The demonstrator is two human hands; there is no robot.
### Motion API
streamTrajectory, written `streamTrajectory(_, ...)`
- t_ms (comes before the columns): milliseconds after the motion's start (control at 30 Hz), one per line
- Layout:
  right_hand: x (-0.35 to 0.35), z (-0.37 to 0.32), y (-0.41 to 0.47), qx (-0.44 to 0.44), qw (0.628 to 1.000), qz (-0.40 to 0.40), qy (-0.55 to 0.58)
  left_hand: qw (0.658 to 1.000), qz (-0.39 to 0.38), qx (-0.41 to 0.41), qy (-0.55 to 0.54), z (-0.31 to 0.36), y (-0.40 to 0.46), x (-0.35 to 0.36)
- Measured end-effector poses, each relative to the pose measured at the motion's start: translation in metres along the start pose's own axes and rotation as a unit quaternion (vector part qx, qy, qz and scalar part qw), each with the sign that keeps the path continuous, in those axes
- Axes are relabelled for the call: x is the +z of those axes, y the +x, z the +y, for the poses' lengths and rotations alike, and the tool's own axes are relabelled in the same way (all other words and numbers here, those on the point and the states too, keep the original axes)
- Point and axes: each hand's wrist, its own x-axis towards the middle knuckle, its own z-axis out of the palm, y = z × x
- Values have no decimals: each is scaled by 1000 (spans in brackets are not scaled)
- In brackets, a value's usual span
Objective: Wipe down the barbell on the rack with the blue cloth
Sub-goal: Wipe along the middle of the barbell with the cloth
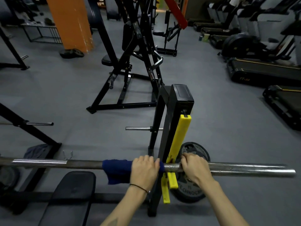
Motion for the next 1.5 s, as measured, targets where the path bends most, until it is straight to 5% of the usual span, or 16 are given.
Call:
streamTrajectory(133,1,0,-1,-8,1000,12,0,1000,-13,28,2,35,13,-3)
streamTrajectory(367,19,5,-48,-167,972,145,-84,987,68,128,68,-65,-11,-4)
streamTrajectory(500,29,-2,-47,-168,965,93,-178,992,64,84,68,-73,-13,-7)
streamTrajectory(600,21,-1,-29,-212,957,84,-177,997,40,51,30,-28,1,-10)
streamTrajectory(733,4,0,-13,-223,961,-21,-162,997,55,62,8,32,17,0)
streamTrajectory(933,-21,-7,3,-185,967,-117,-133,992,84,98,-9,-18,-18,12)
streamTrajectory(1200,21,9,-17,-184,982,37,-36,995,94,-33,-16,-1,-13,3)
streamTrajectory(1367,29,6,-22,-162,983,79,39,997,72,-14,-29,45,10,0)
streamTrajectory(1500,30,23,-22,-152,984,94,4,996,66,67,-8,17,1,1)
